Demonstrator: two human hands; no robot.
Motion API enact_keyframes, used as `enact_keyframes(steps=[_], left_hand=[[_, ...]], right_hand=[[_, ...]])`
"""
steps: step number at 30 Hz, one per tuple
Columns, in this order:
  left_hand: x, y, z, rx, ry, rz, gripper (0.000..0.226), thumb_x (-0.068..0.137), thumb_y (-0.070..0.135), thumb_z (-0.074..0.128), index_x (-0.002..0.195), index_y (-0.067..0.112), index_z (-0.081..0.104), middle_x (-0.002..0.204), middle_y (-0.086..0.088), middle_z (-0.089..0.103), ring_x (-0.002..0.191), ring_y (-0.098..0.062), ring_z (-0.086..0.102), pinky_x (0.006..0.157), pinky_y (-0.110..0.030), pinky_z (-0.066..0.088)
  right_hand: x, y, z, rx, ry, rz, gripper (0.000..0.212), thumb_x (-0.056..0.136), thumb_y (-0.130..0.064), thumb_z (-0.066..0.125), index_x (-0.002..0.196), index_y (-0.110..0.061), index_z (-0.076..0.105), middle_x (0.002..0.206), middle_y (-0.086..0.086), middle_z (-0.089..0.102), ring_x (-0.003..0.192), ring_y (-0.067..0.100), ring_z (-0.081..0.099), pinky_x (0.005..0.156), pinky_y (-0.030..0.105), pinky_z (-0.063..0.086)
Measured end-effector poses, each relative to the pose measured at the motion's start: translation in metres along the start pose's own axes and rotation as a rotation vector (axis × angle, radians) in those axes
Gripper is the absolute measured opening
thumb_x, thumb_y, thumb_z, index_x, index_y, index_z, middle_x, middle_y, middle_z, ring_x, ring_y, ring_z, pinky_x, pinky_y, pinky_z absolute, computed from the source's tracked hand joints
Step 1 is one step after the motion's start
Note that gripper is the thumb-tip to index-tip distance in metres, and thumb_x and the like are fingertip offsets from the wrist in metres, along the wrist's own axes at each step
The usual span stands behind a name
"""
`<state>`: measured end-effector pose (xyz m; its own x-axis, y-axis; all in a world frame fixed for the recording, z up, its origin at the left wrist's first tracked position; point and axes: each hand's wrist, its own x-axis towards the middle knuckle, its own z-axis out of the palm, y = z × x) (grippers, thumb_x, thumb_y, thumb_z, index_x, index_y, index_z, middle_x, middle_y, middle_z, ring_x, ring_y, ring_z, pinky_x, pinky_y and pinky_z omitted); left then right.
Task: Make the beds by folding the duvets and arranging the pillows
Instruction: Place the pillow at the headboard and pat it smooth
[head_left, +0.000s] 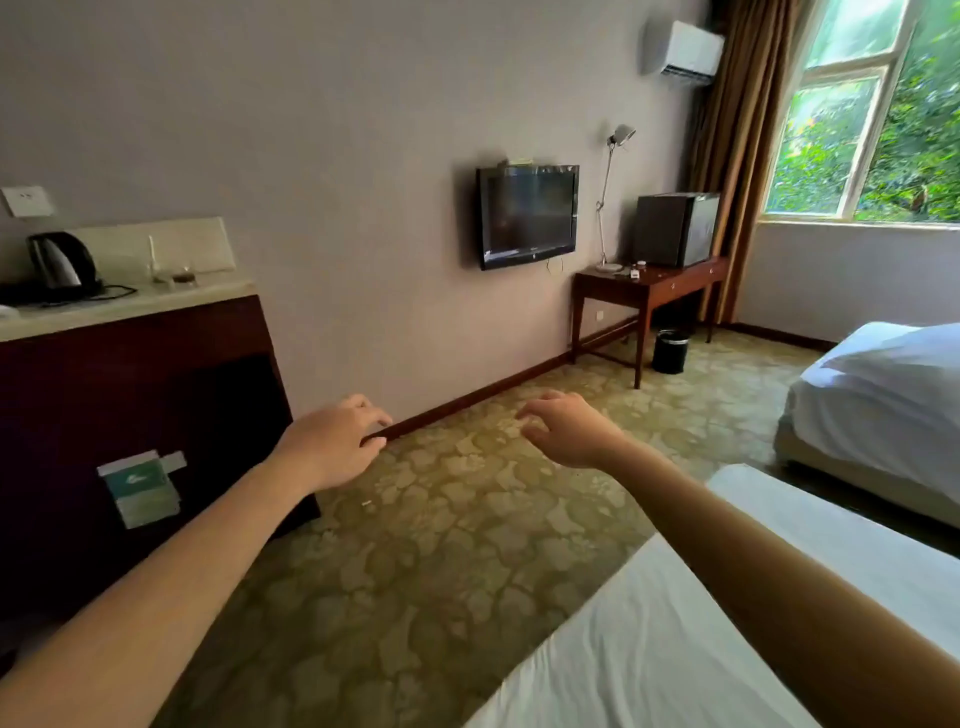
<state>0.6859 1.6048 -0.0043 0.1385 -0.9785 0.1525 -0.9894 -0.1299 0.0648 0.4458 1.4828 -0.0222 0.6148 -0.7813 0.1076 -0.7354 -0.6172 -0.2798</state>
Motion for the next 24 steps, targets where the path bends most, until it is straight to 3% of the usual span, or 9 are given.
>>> enact_keyframes(steps=[3, 7, 9, 13, 17, 21, 24], left_hand=[[0.058, -0.05, -0.005, -0.022, 0.005, 0.027, 0.032, 0.098, 0.034, 0.042, 0.127, 0.027, 0.054, 0.131, 0.005, 0.047, 0.114, -0.019, 0.052, 0.09, -0.033, 0.046], [0.156, -0.093, -0.005, 0.017, -0.012, 0.109, 0.031, 0.097, 0.035, 0.041, 0.124, 0.028, 0.056, 0.128, 0.002, 0.051, 0.113, -0.021, 0.053, 0.091, -0.034, 0.047], [0.21, -0.092, 0.0, -0.029, -0.023, 0.171, 0.03, 0.096, 0.034, 0.044, 0.122, 0.027, 0.058, 0.127, 0.001, 0.054, 0.111, -0.021, 0.054, 0.091, -0.033, 0.047], [0.308, -0.046, 0.016, -0.153, -0.05, 0.408, 0.03, 0.095, 0.032, 0.046, 0.121, 0.025, 0.059, 0.122, 0.001, 0.057, 0.107, -0.019, 0.055, 0.089, -0.033, 0.048], [0.39, -0.008, 0.028, -0.201, -0.005, 0.613, 0.029, 0.095, 0.033, 0.046, 0.12, 0.026, 0.059, 0.117, 0.002, 0.058, 0.104, -0.016, 0.057, 0.088, -0.033, 0.049], [0.479, 0.0, 0.04, -0.217, -0.038, 0.69, 0.028, 0.093, 0.036, 0.049, 0.117, 0.028, 0.061, 0.116, 0.003, 0.059, 0.102, -0.016, 0.057, 0.089, -0.036, 0.05], [0.539, 0.003, 0.039, -0.194, -0.013, 0.766, 0.026, 0.093, 0.035, 0.049, 0.114, 0.027, 0.062, 0.112, 0.005, 0.059, 0.096, -0.013, 0.056, 0.085, -0.03, 0.048]], right_hand=[[0.061, -0.019, -0.003, 0.036, 0.017, 0.06, 0.04, 0.097, -0.03, 0.044, 0.135, -0.019, 0.047, 0.132, 0.007, 0.055, 0.122, 0.025, 0.05, 0.101, 0.036, 0.041], [0.122, -0.033, -0.005, 0.175, 0.115, 0.16, 0.062, 0.097, -0.032, 0.046, 0.149, -0.023, 0.013, 0.115, 0.006, 0.065, 0.103, 0.022, 0.062, 0.09, 0.034, 0.049], [0.137, -0.026, -0.006, 0.165, 0.13, 0.229, 0.066, 0.097, -0.033, 0.047, 0.15, -0.027, 0.007, 0.116, 0.005, 0.065, 0.103, 0.02, 0.062, 0.089, 0.032, 0.048], [0.149, 0.025, -0.031, -0.005, 0.063, 0.442, 0.054, 0.098, -0.033, 0.046, 0.146, -0.026, 0.025, 0.127, 0.003, 0.06, 0.113, 0.019, 0.057, 0.097, 0.031, 0.043], [0.173, 0.089, -0.056, -0.102, 0.157, 0.643, 0.036, 0.098, -0.032, 0.046, 0.131, -0.02, 0.052, 0.127, 0.003, 0.061, 0.113, 0.019, 0.057, 0.096, 0.026, 0.04], [0.225, 0.131, -0.065, -0.098, 0.306, 0.72, 0.03, 0.097, -0.03, 0.047, 0.123, -0.021, 0.059, 0.122, 0.002, 0.063, 0.109, 0.017, 0.058, 0.095, 0.024, 0.039], [0.271, 0.152, -0.066, -0.078, 0.355, 0.747, 0.03, 0.097, -0.029, 0.048, 0.122, -0.019, 0.061, 0.122, 0.002, 0.064, 0.108, 0.016, 0.058, 0.095, 0.023, 0.039]])
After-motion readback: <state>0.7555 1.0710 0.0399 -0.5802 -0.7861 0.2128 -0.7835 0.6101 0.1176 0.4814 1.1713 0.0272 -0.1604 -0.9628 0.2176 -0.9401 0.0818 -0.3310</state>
